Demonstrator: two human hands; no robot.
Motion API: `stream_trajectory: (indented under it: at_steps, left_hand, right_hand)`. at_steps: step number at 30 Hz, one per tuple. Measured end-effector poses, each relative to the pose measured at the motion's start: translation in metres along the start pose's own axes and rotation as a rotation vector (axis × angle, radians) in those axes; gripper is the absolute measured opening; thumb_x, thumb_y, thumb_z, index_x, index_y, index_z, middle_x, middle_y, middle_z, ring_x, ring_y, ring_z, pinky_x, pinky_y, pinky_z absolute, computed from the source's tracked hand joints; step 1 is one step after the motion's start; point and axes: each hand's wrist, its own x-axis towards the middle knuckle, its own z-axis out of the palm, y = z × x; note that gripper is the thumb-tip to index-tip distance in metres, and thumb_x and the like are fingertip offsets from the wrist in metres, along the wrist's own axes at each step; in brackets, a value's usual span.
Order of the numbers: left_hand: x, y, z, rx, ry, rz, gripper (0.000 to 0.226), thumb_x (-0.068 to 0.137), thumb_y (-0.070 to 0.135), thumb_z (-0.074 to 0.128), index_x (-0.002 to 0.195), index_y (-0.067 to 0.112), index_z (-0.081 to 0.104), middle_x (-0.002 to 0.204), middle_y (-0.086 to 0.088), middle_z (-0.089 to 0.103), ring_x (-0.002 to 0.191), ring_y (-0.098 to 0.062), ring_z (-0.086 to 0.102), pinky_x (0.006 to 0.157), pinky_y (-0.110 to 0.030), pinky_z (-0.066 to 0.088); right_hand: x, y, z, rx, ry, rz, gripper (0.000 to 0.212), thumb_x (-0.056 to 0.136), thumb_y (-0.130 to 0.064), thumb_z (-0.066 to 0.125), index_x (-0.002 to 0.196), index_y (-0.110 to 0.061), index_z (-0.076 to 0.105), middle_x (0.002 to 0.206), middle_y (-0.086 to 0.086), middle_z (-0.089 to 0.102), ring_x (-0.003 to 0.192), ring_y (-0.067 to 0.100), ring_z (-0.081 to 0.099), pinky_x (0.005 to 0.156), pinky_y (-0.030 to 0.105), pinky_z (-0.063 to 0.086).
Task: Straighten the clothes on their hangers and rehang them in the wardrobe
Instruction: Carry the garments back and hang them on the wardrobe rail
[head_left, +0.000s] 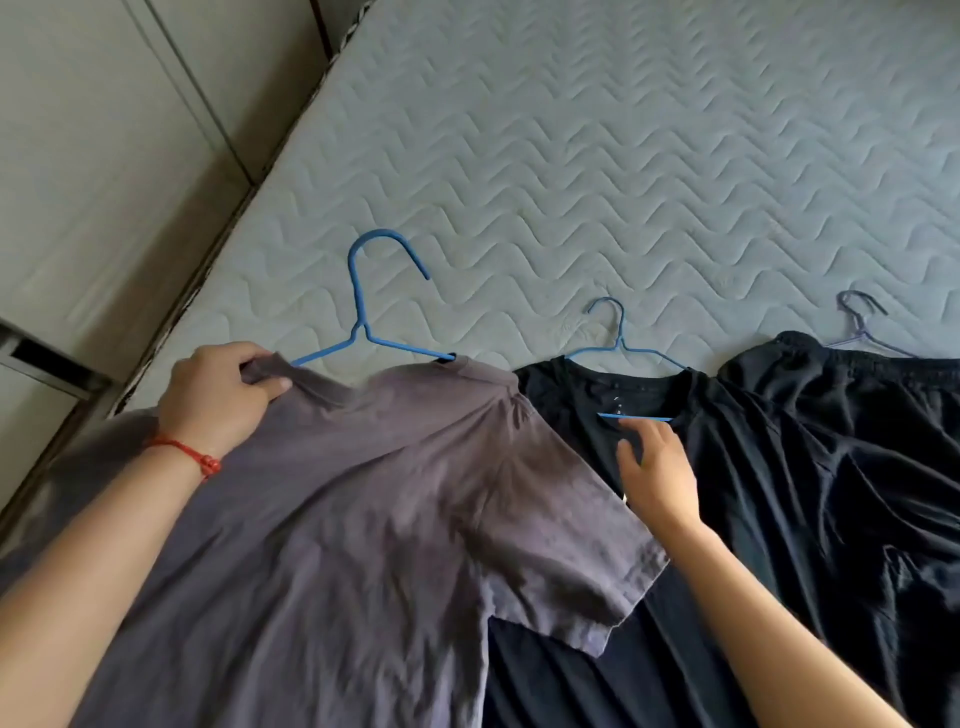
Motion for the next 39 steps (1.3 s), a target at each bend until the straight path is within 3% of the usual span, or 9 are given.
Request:
stream_trajectory:
  at_steps: [3,7,12,15,20,23,26,33,39]
  left_hand:
    - [0.002,0.006,0.004,0.048,0.069,0.009,0.017,0.074,0.008,0.071,0.090,0.002,0.069,0.086,-0.021,0.068,0.091,-0.039,0.062,0.077,-0.037,0.046]
    - [0.007,0.001,0.007,0.051,0.095,0.005,0.016,0.074,0.004,0.071,0.088,-0.003,0.069,0.085,-0.023,0.068,0.082,-0.031,0.060,0.059,-0.004,0.036]
    - [0.014,-0.004,0.008,0.071,0.085,-0.009,0.014,0.074,0.005,0.071,0.084,-0.003,0.068,0.073,-0.015,0.062,0.076,-0.029,0.057,0.057,-0.004,0.036]
    - [0.014,-0.002,0.009,0.079,0.078,-0.011,0.014,0.074,0.005,0.071,0.085,-0.004,0.068,0.071,-0.012,0.059,0.075,-0.027,0.055,0.059,-0.019,0.037]
    - [0.012,-0.003,0.008,0.064,0.071,-0.034,0.016,0.074,0.005,0.071,0.087,-0.003,0.068,0.073,-0.013,0.060,0.077,-0.026,0.055,0.070,-0.024,0.037]
    - [0.008,-0.001,0.004,0.038,0.053,-0.025,0.012,0.073,0.005,0.071,0.083,-0.002,0.068,0.072,-0.017,0.062,0.074,-0.026,0.054,0.059,-0.015,0.038]
    - [0.005,0.002,-0.001,0.033,0.000,-0.037,0.013,0.074,0.006,0.071,0.085,0.000,0.069,0.079,-0.018,0.066,0.076,-0.026,0.054,0.066,-0.025,0.035]
    - [-0.015,0.009,-0.024,-0.073,-0.260,-0.109,0.017,0.072,0.009,0.072,0.089,0.009,0.067,0.090,-0.012,0.069,0.090,-0.029,0.063,0.074,-0.029,0.041]
    - [-0.048,0.011,-0.076,-0.232,-0.305,-0.075,0.007,0.077,0.015,0.068,0.080,0.010,0.064,0.076,-0.003,0.063,0.071,-0.015,0.057,0.059,-0.023,0.040]
  right_hand:
    - [0.048,0.024,-0.017,-0.087,0.037,0.057,0.033,0.090,-0.015,0.050,0.121,-0.006,0.056,0.128,0.016,0.053,0.119,0.033,0.047,0.096,0.041,0.037]
    - [0.094,0.050,-0.024,-0.211,0.041,0.110,0.040,0.091,-0.017,0.045,0.129,-0.007,0.049,0.136,0.018,0.048,0.127,0.034,0.039,0.101,0.043,0.032]
    - [0.122,0.076,-0.016,-0.403,-0.040,0.132,0.044,0.089,-0.012,0.040,0.133,-0.007,0.043,0.137,0.018,0.045,0.134,0.031,0.031,0.111,0.046,0.023]
    - [0.128,0.080,-0.018,-0.518,-0.021,0.125,0.043,0.085,-0.006,0.043,0.128,-0.007,0.049,0.131,0.018,0.051,0.131,0.030,0.032,0.112,0.041,0.012]
    - [0.122,0.074,-0.032,-0.627,-0.007,0.098,0.025,0.080,0.000,0.049,0.101,0.000,0.063,0.107,0.022,0.061,0.110,0.036,0.045,0.101,0.040,0.024]
    - [0.110,0.065,-0.041,-0.567,-0.030,0.084,0.023,0.090,-0.005,0.042,0.105,0.002,0.058,0.108,0.023,0.058,0.103,0.041,0.052,0.083,0.043,0.036]
    - [0.094,0.051,-0.054,-0.507,-0.025,0.102,0.027,0.097,-0.014,0.036,0.108,0.001,0.056,0.111,0.021,0.056,0.099,0.042,0.056,0.069,0.038,0.035]
    - [0.048,0.008,-0.094,-0.389,-0.015,0.160,0.029,0.096,-0.026,0.038,0.105,-0.006,0.056,0.112,0.021,0.062,0.101,0.041,0.056,0.071,0.037,0.035]
    - [-0.011,-0.062,-0.130,-0.279,-0.002,0.136,0.030,0.095,-0.029,0.042,0.107,-0.009,0.061,0.113,0.021,0.062,0.105,0.039,0.055,0.077,0.038,0.037]
